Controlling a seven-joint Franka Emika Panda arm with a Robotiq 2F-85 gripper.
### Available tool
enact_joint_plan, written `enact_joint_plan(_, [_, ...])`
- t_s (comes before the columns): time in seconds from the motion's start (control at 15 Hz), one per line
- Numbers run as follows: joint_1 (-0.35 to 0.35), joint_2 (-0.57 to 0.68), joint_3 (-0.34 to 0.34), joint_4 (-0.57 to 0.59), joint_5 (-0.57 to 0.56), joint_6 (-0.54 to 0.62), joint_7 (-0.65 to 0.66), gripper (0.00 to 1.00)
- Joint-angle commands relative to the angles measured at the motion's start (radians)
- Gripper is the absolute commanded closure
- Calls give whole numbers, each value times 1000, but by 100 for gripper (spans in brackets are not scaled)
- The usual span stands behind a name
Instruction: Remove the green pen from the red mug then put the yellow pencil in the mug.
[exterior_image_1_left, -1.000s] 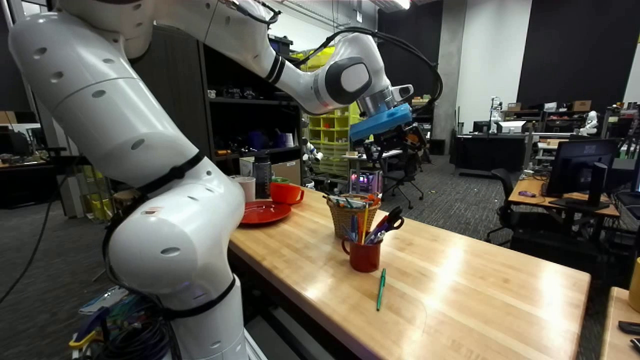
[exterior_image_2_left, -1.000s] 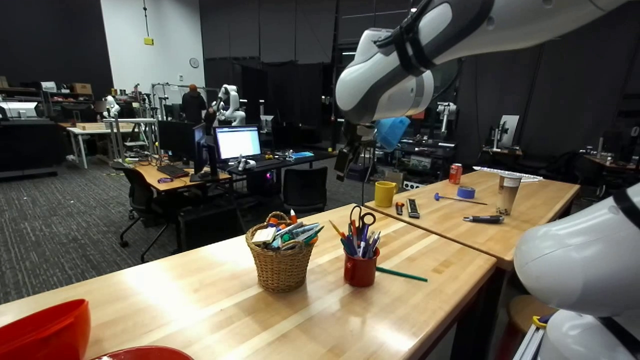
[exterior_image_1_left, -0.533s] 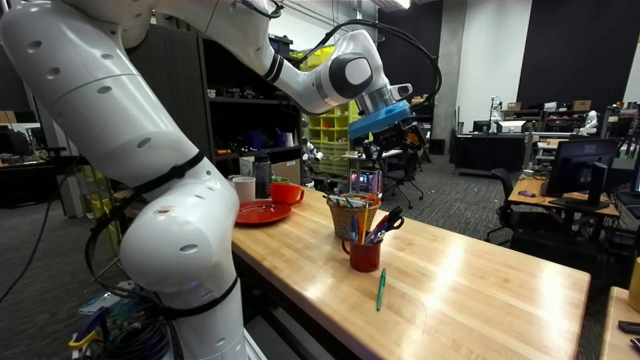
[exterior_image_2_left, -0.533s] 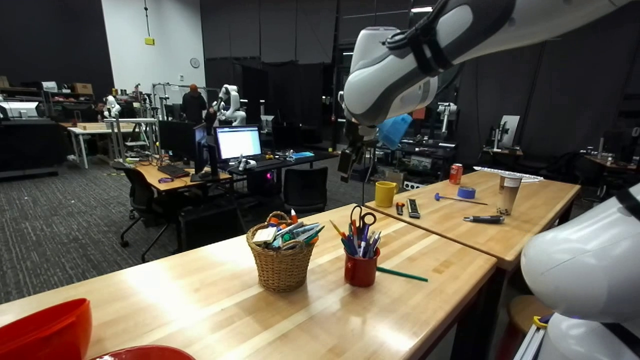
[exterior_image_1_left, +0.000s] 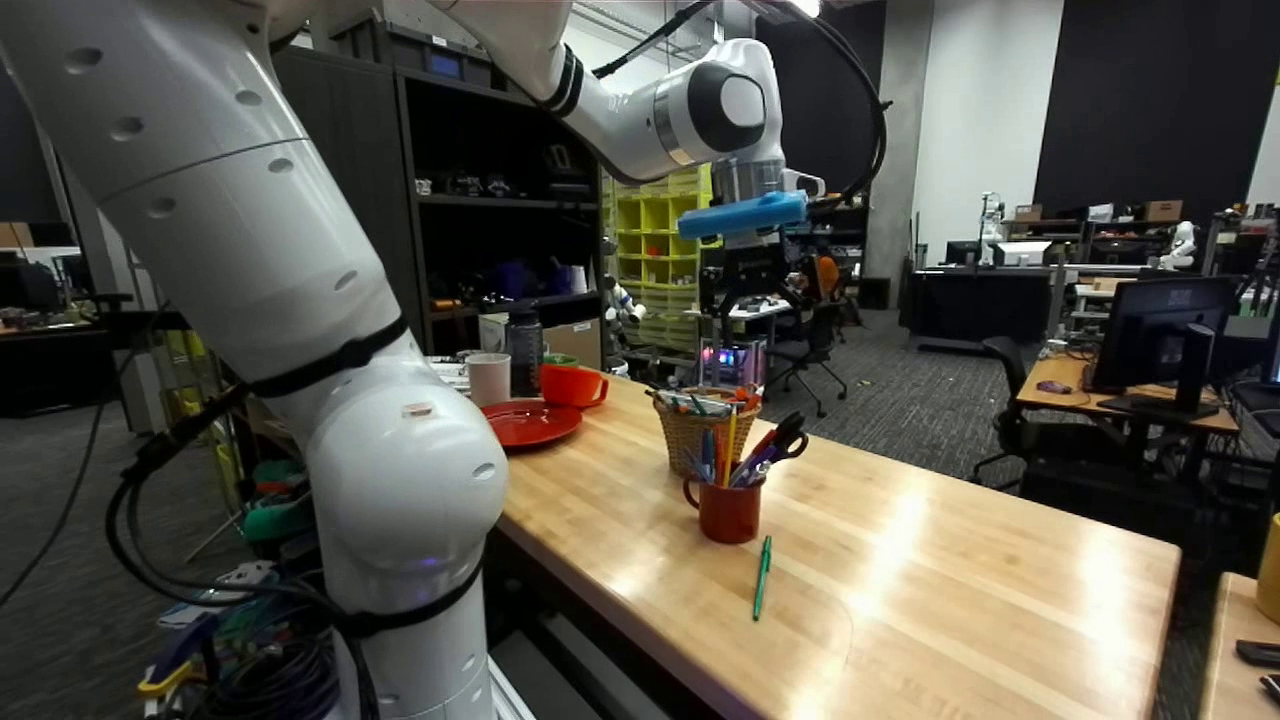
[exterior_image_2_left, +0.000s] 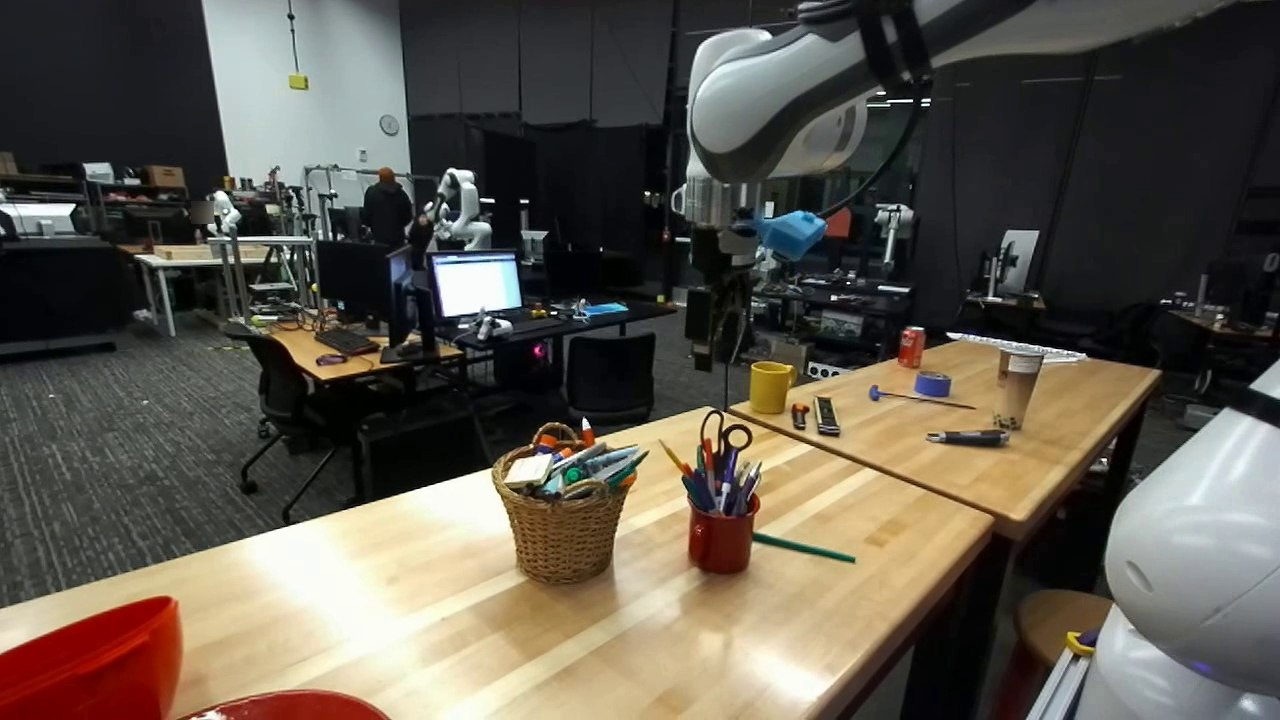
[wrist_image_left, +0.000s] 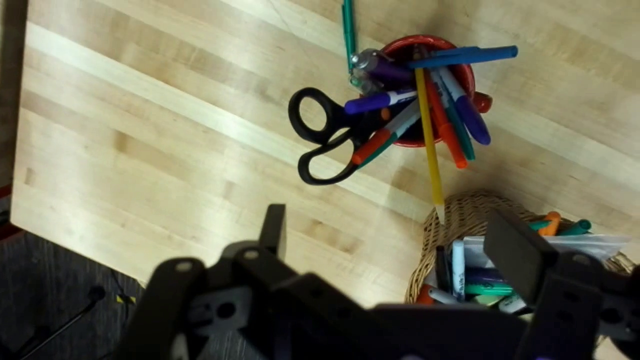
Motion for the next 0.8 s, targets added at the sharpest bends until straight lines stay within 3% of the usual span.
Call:
enact_joint_plan(0.0, [57,27,-50,33,-17,-2,121,0])
enact_joint_plan(0.53, [51,31,-60,22,-61,59,351,0])
enact_joint_plan(0.73, [68,39,-76,24,-42,61,312,0])
